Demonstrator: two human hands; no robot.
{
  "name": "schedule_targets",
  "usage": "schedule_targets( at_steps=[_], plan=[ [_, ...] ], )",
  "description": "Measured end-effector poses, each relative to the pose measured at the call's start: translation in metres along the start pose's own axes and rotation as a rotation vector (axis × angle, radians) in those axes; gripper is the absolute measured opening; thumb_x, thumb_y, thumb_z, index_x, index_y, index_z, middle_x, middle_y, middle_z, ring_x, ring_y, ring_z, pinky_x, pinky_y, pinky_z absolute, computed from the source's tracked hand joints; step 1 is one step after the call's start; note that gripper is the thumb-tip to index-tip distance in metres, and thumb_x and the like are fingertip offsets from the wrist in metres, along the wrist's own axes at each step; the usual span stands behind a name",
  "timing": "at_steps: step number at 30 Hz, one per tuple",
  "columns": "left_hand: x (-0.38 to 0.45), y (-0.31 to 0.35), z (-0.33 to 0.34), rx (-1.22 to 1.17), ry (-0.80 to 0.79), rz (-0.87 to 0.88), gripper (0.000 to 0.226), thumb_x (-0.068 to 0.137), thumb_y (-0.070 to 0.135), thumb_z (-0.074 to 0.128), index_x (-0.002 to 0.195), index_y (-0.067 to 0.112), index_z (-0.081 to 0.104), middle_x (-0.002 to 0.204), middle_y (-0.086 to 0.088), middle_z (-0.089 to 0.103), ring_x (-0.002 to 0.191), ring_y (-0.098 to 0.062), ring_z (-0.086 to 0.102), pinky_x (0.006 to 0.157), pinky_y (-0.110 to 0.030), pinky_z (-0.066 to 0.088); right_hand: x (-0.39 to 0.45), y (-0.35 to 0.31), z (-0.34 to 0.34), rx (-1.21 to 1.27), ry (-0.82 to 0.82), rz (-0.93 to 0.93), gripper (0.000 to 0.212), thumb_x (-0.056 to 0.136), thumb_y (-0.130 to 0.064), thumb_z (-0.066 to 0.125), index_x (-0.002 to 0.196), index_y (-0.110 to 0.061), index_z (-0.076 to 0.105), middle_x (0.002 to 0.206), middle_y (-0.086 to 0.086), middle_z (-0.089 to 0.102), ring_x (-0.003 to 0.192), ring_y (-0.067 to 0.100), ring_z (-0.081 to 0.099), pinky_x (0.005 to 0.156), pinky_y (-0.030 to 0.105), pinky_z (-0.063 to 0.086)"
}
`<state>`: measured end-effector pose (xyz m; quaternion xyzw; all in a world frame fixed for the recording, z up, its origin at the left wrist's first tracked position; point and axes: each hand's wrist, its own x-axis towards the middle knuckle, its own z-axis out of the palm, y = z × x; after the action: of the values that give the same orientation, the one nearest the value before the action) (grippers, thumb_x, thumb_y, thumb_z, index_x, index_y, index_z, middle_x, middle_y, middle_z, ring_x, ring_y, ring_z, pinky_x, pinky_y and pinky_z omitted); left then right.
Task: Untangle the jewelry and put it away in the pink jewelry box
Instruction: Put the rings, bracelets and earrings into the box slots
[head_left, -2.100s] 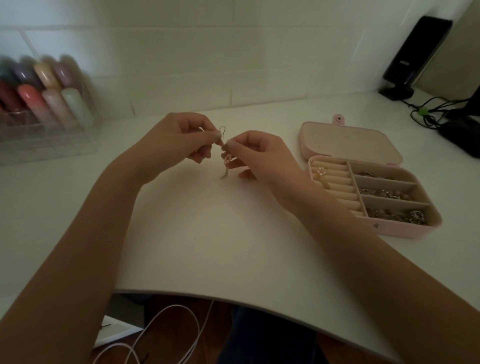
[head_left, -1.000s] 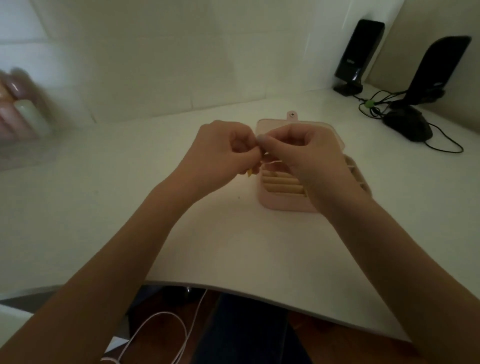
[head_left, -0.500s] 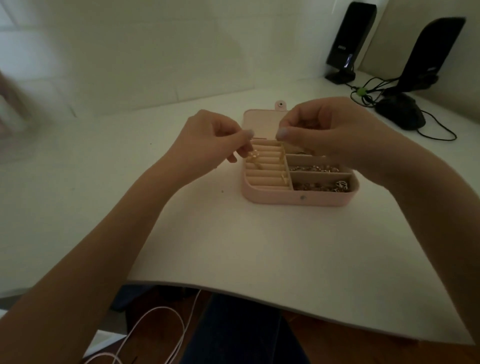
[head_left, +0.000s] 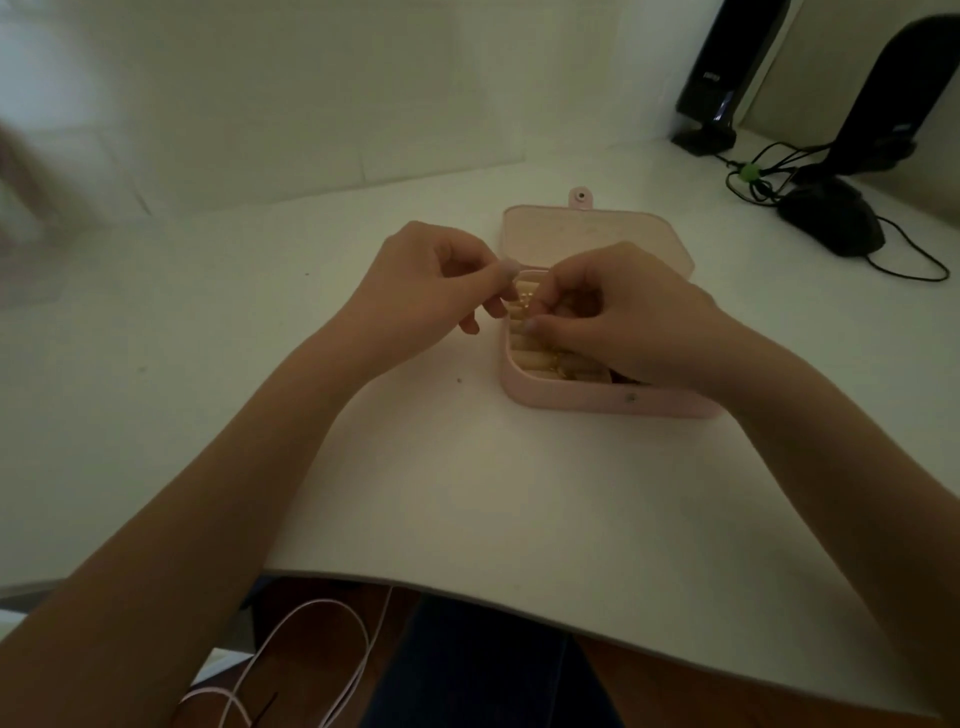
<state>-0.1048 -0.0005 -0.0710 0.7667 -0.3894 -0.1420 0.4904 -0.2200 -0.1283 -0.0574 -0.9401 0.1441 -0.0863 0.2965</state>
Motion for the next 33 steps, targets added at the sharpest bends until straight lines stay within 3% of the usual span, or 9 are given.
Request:
schedule_targets(
  at_steps=[9,18,20,22,28,33],
  plan=[
    [-0.001,0.000,0.000,0.016,-0.009,0.027,0.020,0.088,0.024,0.062,0.073,0.013,0.072,0.066,-0.002,0.069,0.051,-0.010,0.059,0.043,-0.005,0.034,-0.009,0.003,0.010,0.171,0.046,-0.020,0.008,0.082,-0.022,0.071,0.079,-0.015,0.074,0.054,-0.007,0.054,0.048,-0.001,0.044,0.048,0.008,0.034],
    [-0.002,-0.001,0.000,0.045,-0.036,0.022,0.020,0.088,0.024,0.062,0.075,0.012,0.072,0.064,0.000,0.068,0.049,-0.004,0.058,0.042,-0.005,0.035,-0.005,-0.005,0.003,-0.005,-0.048,0.013,0.006,0.079,-0.026,0.073,0.075,-0.025,0.069,0.058,-0.010,0.051,0.048,-0.006,0.046,0.045,0.004,0.033],
    [-0.002,-0.002,0.000,0.050,-0.040,0.019,0.021,0.088,0.027,0.063,0.075,0.013,0.072,0.065,0.000,0.069,0.050,-0.005,0.058,0.042,-0.005,0.035,-0.005,-0.002,-0.001,0.061,-0.025,0.051,0.008,0.076,-0.029,0.075,0.078,-0.023,0.069,0.066,-0.008,0.060,0.057,-0.003,0.054,0.050,0.007,0.040],
    [-0.001,-0.003,0.000,0.051,-0.036,0.012,0.021,0.088,0.028,0.063,0.076,0.013,0.072,0.065,0.000,0.069,0.050,-0.005,0.058,0.043,-0.005,0.035,-0.005,0.002,-0.004,0.126,-0.009,0.097,0.011,0.074,-0.029,0.076,0.080,-0.021,0.070,0.076,-0.005,0.068,0.068,0.004,0.062,0.063,0.019,0.051],
    [0.000,-0.005,0.001,0.087,-0.045,0.039,0.020,0.087,0.029,0.063,0.075,0.016,0.072,0.064,0.003,0.069,0.049,-0.003,0.059,0.051,-0.010,0.044,0.003,-0.002,-0.003,-0.024,-0.062,0.100,0.010,0.074,-0.031,0.077,0.073,-0.025,0.070,0.070,-0.008,0.065,0.063,0.003,0.056,0.062,0.019,0.046],
    [0.002,-0.010,-0.009,0.066,0.026,-0.001,0.022,0.089,0.028,0.060,0.079,0.013,0.073,0.068,0.000,0.070,0.050,-0.005,0.059,0.043,-0.004,0.035,0.011,-0.004,-0.016,0.114,0.045,0.114,0.018,0.085,-0.037,0.065,0.082,-0.020,0.070,0.071,-0.007,0.070,0.055,-0.006,0.060,0.050,0.005,0.044]
  ],
)
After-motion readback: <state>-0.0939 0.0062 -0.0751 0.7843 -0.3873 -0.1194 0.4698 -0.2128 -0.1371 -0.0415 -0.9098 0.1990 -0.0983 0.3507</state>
